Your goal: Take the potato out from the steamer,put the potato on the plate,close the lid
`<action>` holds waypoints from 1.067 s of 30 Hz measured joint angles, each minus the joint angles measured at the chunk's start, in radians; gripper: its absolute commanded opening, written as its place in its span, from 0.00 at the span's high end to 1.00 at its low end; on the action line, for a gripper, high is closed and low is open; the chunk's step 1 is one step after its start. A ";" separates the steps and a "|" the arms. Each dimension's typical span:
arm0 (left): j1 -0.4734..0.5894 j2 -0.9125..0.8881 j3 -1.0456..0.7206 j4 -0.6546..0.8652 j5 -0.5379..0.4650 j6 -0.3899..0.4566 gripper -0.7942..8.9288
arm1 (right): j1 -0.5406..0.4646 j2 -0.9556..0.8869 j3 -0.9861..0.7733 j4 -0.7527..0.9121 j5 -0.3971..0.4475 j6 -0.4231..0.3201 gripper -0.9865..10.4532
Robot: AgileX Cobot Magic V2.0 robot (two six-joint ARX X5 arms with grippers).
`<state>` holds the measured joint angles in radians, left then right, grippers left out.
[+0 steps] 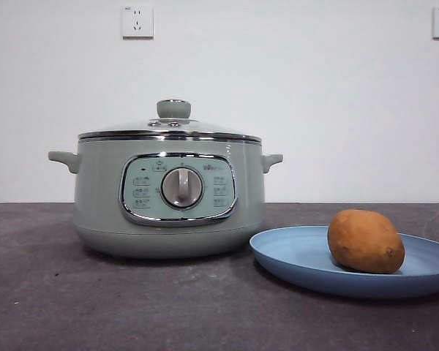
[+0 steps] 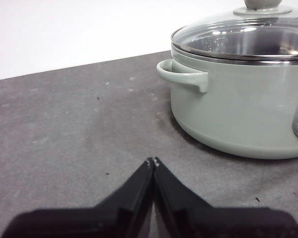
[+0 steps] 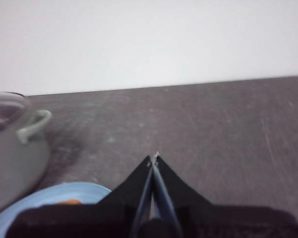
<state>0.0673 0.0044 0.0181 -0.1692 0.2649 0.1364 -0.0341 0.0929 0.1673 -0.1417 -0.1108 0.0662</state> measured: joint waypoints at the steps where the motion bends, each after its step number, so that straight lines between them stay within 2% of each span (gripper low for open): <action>1: 0.000 0.000 0.000 0.000 0.000 0.000 0.92 | 0.002 -0.014 -0.017 -0.002 0.007 0.006 0.91; 12: 0.000 0.000 0.000 0.000 0.000 0.000 0.92 | 0.023 -0.089 -0.145 -0.003 0.010 0.036 0.91; 32: 0.000 0.000 0.000 0.000 0.000 0.000 0.92 | 0.027 -0.087 -0.149 -0.027 0.010 0.065 0.91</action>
<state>0.0673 0.0044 0.0181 -0.1692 0.2649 0.1364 -0.0067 0.0063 0.0185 -0.1692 -0.1005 0.1314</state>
